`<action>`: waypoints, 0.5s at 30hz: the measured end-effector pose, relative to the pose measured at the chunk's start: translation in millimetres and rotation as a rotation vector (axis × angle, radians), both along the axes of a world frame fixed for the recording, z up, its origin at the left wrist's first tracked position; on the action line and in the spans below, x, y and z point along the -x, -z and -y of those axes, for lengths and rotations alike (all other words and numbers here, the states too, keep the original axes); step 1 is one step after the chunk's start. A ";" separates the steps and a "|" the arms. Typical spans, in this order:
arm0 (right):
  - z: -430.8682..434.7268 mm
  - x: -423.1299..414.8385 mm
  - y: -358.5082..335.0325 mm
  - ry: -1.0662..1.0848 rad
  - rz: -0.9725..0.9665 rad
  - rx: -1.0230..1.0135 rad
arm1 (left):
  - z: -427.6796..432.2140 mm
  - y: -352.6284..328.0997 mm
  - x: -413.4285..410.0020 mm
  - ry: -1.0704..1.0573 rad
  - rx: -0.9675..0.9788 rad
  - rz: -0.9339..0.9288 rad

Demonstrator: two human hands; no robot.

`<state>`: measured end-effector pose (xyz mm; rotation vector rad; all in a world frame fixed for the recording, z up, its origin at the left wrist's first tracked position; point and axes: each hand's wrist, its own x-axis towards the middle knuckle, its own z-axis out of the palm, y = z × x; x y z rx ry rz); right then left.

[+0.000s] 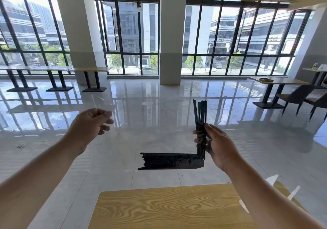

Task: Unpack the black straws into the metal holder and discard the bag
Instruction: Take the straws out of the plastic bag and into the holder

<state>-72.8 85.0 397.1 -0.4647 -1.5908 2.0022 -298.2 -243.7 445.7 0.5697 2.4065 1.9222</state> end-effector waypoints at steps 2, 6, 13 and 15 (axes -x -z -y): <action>-3.4 -2.5 -4.4 0.020 -0.001 -0.029 | 1.4 1.1 -1.3 0.020 0.013 0.017; -6.2 -4.3 -17.1 0.057 -0.010 -0.126 | 0.9 6.1 -4.7 0.040 0.026 0.035; -5.1 7.1 -23.4 0.205 -0.023 -0.355 | -8.1 9.4 -11.2 0.025 -0.005 0.048; -3.3 7.9 -19.9 0.217 -0.018 -0.361 | -8.1 9.4 -12.3 0.020 -0.015 0.043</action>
